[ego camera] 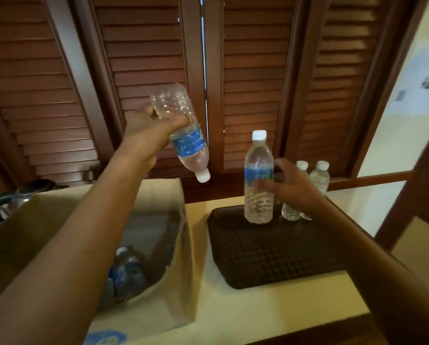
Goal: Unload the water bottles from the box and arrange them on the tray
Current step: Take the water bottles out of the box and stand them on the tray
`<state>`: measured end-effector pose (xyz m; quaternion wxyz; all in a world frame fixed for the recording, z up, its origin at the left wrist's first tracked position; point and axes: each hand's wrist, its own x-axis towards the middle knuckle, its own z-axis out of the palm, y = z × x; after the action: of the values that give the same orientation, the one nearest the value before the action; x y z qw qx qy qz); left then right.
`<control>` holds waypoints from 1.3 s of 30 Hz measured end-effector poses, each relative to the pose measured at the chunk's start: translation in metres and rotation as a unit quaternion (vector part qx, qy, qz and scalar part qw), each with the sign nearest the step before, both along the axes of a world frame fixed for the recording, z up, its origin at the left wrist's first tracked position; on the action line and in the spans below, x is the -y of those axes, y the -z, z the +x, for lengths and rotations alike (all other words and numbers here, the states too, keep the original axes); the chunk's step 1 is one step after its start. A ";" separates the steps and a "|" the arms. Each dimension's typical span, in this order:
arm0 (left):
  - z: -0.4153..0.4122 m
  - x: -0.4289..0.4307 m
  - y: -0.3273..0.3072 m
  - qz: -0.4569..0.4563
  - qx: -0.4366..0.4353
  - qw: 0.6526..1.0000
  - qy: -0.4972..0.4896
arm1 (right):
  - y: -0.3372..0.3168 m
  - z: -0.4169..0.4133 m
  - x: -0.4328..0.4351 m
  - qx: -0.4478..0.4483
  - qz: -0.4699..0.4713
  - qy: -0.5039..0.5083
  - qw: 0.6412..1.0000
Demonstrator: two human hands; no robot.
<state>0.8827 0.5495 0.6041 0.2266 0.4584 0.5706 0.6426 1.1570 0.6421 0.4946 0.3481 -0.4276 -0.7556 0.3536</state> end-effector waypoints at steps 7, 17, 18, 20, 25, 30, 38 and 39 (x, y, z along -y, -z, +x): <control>0.095 -0.056 0.080 -0.067 0.097 0.993 0.013 | 0.116 0.097 -0.046 0.111 0.032 0.112 0.987; 0.145 -0.064 0.189 -0.066 0.280 0.958 -0.004 | 0.144 0.120 -0.061 0.018 -0.035 0.130 0.991; 0.145 -0.062 0.195 -0.062 0.307 0.950 -0.003 | 0.143 0.121 -0.059 0.017 -0.028 0.137 0.990; 0.144 -0.057 0.204 -0.051 0.344 0.938 -0.001 | 0.138 0.121 -0.047 -0.004 0.009 0.181 0.983; 0.154 -0.043 0.210 -0.024 0.402 0.915 0.031 | 0.121 0.094 0.004 -0.089 -0.108 0.129 0.982; 0.169 -0.021 0.211 -0.078 0.319 0.940 0.087 | 0.093 0.053 -0.010 -0.312 -0.271 0.003 0.911; 0.131 -0.040 0.222 -0.266 -0.174 0.944 0.088 | 0.079 0.042 -0.023 -0.104 -0.068 -0.102 0.987; 0.135 -0.045 0.227 -0.257 -0.186 0.945 0.082 | 0.079 0.040 -0.019 -0.068 -0.033 -0.093 0.993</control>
<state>1.0173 0.5942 0.3769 0.2783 0.5408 0.7089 0.3572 1.1968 0.6616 0.4153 0.3505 -0.3415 -0.7546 0.4372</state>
